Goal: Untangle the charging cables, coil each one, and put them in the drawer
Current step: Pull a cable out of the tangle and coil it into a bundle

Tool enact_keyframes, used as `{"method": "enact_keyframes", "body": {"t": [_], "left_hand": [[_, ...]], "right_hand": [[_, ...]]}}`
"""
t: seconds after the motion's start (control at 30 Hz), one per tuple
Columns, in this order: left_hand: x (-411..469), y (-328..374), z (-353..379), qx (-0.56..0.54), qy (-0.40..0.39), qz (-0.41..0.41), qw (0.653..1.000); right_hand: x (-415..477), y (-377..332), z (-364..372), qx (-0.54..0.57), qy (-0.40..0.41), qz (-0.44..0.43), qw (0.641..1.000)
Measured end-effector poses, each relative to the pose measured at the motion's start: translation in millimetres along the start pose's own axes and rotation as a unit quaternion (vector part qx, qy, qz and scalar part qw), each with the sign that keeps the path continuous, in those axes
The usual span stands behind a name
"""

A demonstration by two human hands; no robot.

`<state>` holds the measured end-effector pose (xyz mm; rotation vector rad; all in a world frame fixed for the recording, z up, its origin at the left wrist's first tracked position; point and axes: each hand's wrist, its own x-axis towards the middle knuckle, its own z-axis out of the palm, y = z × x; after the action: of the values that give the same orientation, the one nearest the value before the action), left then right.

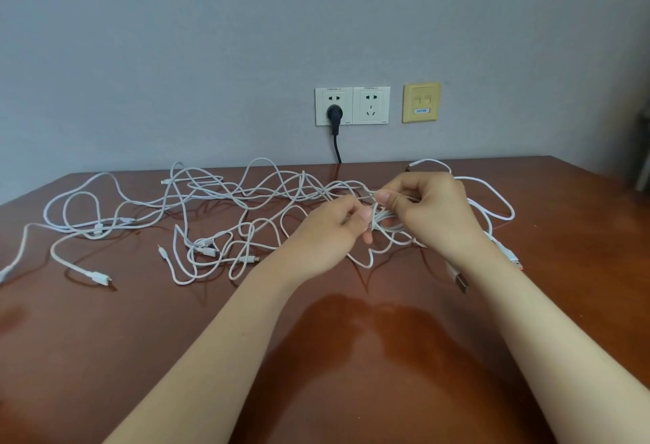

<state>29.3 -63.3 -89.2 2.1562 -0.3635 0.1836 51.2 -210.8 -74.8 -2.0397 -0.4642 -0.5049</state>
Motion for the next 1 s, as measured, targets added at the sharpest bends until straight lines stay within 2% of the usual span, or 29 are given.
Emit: {"method": "enact_keyframes", "body": {"t": [0.1, 0.2, 0.27, 0.33, 0.4, 0.47, 0.67, 0.9, 1.0], "left_hand": [[2, 0, 1, -0.035, -0.005, -0.001, 0.999], [0, 4, 1, -0.044, -0.017, 0.007, 0.999], [-2, 8, 1, -0.070, -0.039, 0.011, 0.997], [-5, 12, 1, -0.112, -0.062, 0.008, 0.992], [-6, 14, 1, -0.141, -0.069, 0.010, 0.988], [-7, 14, 0, -0.157, -0.061, 0.016, 0.986], [-3, 12, 0, -0.207, 0.012, 0.007, 0.978], [5, 4, 3, -0.199, 0.087, -0.017, 0.976], [7, 4, 3, -0.223, 0.128, -0.019, 0.966]], "right_hand": [[0, -3, -3, 0.039, -0.022, 0.022, 0.999], [3, -3, -11, 0.128, -0.096, 0.102, 0.982], [6, 0, -17, 0.207, -0.180, 0.176, 0.945], [7, 3, -20, 0.303, -0.245, 0.232, 0.891], [7, 7, -18, 0.378, -0.258, 0.255, 0.852], [7, 11, -12, 0.410, -0.253, 0.244, 0.842], [4, 7, -1, 0.425, -0.193, 0.208, 0.860], [4, 1, 7, 0.206, -0.175, 0.160, 0.949], [-1, 2, 17, 0.162, -0.162, 0.118, 0.966]]}}
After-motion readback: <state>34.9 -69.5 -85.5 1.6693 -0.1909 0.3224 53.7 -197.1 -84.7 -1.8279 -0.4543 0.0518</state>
